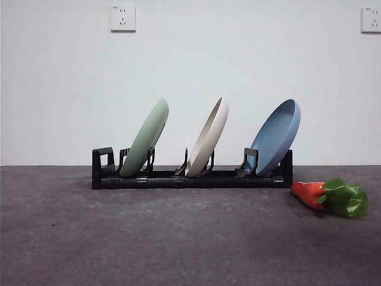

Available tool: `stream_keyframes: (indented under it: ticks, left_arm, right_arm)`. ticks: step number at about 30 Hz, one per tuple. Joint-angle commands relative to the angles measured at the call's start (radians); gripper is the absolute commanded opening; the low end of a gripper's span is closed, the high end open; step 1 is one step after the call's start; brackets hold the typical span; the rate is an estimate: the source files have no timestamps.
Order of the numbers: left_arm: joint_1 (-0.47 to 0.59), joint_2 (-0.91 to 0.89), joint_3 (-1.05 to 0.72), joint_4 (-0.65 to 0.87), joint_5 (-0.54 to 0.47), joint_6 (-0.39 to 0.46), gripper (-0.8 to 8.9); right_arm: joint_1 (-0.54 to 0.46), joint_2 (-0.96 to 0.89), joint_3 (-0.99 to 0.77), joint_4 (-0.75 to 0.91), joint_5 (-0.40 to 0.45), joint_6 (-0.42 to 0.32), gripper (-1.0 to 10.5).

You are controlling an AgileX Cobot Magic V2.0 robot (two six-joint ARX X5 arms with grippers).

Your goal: Take the green plate from the plate rack,put the plate on the table,take the carrot from the table,put the carrot in the plate

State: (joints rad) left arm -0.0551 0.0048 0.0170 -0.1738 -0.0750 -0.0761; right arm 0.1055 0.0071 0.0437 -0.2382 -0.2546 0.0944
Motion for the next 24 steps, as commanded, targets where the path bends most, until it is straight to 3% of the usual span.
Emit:
stream_keyframes:
  ticks: [1, 3, 6, 9, 17, 24]
  left_arm:
    - [0.003, -0.003, -0.012, 0.009, 0.063, -0.016, -0.04]
    - [0.003, -0.003, -0.008, 0.008, 0.114, -0.057, -0.06]
    - [0.003, -0.003, 0.014, -0.001, 0.16, -0.145, -0.07]
    - [0.003, -0.003, 0.059, -0.029, 0.189, -0.193, -0.07]
    - [0.003, 0.047, 0.242, -0.1, 0.315, -0.194, -0.07]
    - [0.003, 0.171, 0.434, -0.185, 0.443, -0.182, -0.07]
  right_arm:
    - [0.0, 0.0, -0.013, 0.005, -0.002, 0.047, 0.0]
    - [0.0, 0.0, -0.013, 0.022, -0.003, 0.07, -0.1]
    - [0.0, 0.0, 0.006, 0.047, -0.006, 0.187, -0.1]
    - [0.001, 0.002, 0.048, 0.047, -0.006, 0.249, -0.1]
    - [0.001, 0.084, 0.24, -0.007, -0.009, 0.23, -0.1]
    - [0.001, 0.268, 0.503, -0.268, -0.041, 0.052, -0.1]
